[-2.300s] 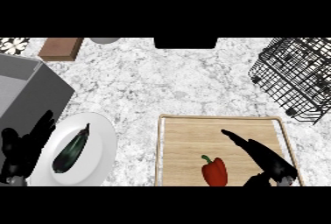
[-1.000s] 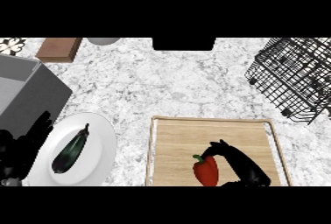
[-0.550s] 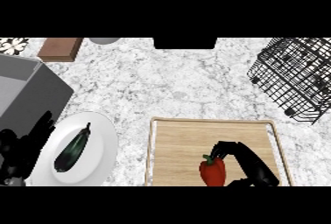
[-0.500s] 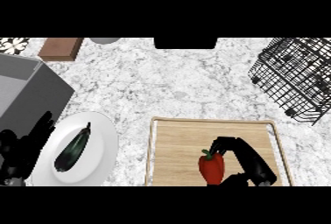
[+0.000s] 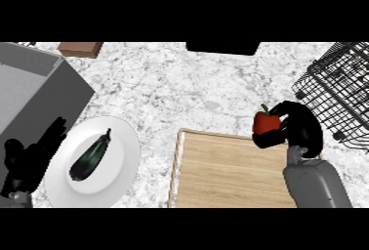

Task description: Pick the bell pepper from the tray and place it in the tiered basket

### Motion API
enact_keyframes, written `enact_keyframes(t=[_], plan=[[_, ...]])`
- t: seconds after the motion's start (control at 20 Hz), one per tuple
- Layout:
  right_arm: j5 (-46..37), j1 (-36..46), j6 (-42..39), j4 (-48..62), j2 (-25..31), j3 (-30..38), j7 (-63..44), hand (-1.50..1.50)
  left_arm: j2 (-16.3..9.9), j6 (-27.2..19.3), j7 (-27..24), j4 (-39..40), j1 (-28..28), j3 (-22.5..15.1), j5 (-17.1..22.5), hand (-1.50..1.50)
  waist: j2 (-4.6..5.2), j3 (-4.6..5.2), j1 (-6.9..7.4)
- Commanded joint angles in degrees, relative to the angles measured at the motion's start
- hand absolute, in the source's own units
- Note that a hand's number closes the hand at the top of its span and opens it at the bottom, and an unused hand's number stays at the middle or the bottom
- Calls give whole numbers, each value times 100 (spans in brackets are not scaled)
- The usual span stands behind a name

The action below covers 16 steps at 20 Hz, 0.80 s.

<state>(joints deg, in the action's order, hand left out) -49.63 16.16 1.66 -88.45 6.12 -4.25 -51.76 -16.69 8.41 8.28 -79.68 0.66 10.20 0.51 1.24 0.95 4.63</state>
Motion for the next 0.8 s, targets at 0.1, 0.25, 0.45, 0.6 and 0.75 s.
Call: enact_keyframes(t=[0.1,0.25,0.45,0.6,0.75], plan=[[-1875,1553,464,562,370,328,-1705,150,41,61,69,12,-202,-157,-48,0,38,11,242],[-2689,2351,341,1038,457,459,-2265,150,60,41,102,-26,-245,-207,-88,0,27,-24,315],[-3512,3378,219,1656,221,656,-2777,150,102,31,161,49,-331,-233,-89,0,26,-47,322],[-3857,4077,307,2303,205,997,-2762,150,108,-4,291,52,-500,-216,-68,0,57,-71,252],[-4228,4590,447,2826,204,1280,-2790,150,12,118,190,242,-461,-110,8,0,60,-74,163]])
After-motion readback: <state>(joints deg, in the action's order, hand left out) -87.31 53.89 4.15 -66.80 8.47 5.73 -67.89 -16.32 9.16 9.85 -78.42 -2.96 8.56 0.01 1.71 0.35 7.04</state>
